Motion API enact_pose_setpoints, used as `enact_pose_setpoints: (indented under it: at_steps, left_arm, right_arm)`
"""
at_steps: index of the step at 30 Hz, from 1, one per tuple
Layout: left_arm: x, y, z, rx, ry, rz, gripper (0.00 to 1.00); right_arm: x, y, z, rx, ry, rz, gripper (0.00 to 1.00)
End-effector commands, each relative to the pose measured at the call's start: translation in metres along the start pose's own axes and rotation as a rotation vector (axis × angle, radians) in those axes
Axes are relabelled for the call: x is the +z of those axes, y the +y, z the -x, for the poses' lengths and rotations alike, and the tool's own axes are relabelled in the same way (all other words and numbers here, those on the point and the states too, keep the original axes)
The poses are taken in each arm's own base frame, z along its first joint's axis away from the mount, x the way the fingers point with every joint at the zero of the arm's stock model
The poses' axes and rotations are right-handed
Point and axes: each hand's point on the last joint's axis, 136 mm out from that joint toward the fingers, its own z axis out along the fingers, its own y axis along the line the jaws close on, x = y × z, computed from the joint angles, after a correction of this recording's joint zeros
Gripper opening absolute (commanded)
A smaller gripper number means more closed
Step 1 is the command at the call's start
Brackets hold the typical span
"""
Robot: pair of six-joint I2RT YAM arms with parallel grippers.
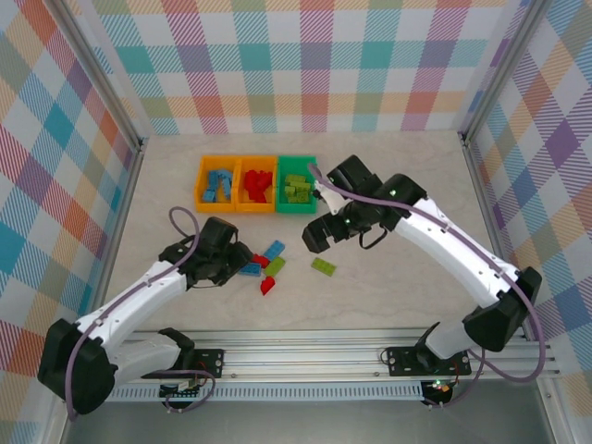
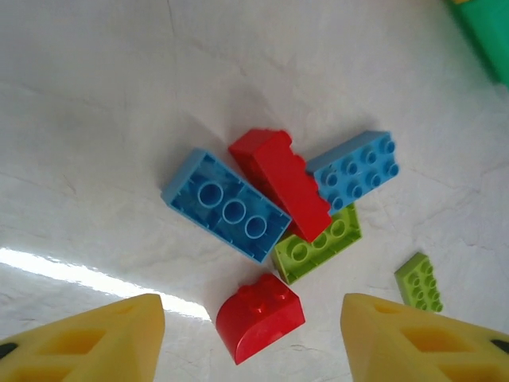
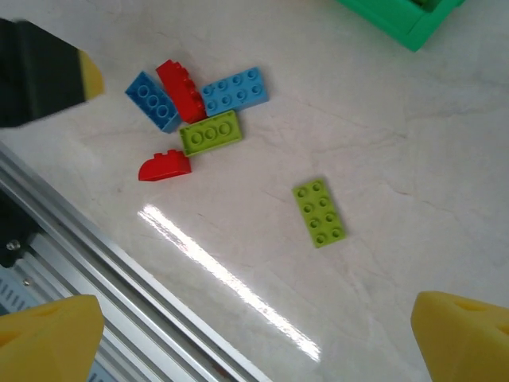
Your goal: Sort the legos into containers by color
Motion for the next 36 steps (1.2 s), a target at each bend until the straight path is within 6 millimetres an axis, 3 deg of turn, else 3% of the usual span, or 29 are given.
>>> enact_pose_setpoints:
  at_steps: [1, 7, 14, 20, 23, 26, 29, 33, 36]
  left_arm:
    - [0.023, 0.005, -0.007, -0.135, -0.002, 0.011, 0.59]
    - [0.043, 0.008, 0.007, -0.114, -0.090, 0.016, 0.60]
    - [0.066, 0.001, 0.007, -0.078, -0.079, 0.006, 0.63]
    - [0.080, 0.021, 0.000, -0.070, -0.054, 0.103, 0.62]
    - [0.084, 0.035, -0.006, -0.042, -0.028, 0.168, 0.61]
    - [0.081, 0.054, -0.007, -0.013, -0.026, 0.267, 0.47]
    - [0.079, 0.056, -0.007, -0.003, -0.026, 0.267, 0.36]
    - [0.067, 0.045, -0.001, 0.013, -0.045, 0.227, 0.15]
    - [0.040, 0.024, 0.016, 0.047, -0.101, 0.173, 0.10]
  right_arm:
    - [0.010, 0.010, 0.004, 0.082, -0.057, 0.073, 1.00]
    - [0.012, 0.003, -0.005, 0.108, -0.061, 0.045, 1.00]
    - [0.020, 0.004, -0.008, 0.120, -0.034, 0.057, 1.00]
    - [0.019, 0.008, -0.007, 0.136, -0.032, 0.074, 1.00]
    - [0.016, 0.019, -0.008, 0.131, -0.019, 0.137, 1.00]
    - [0.018, 0.036, -0.014, 0.117, 0.013, 0.237, 1.00]
    - [0.024, 0.038, -0.020, 0.120, 0.033, 0.235, 1.00]
    - [0.026, 0.035, -0.020, 0.141, 0.021, 0.217, 1.00]
    - [0.024, 0.032, -0.018, 0.143, 0.008, 0.200, 1.00]
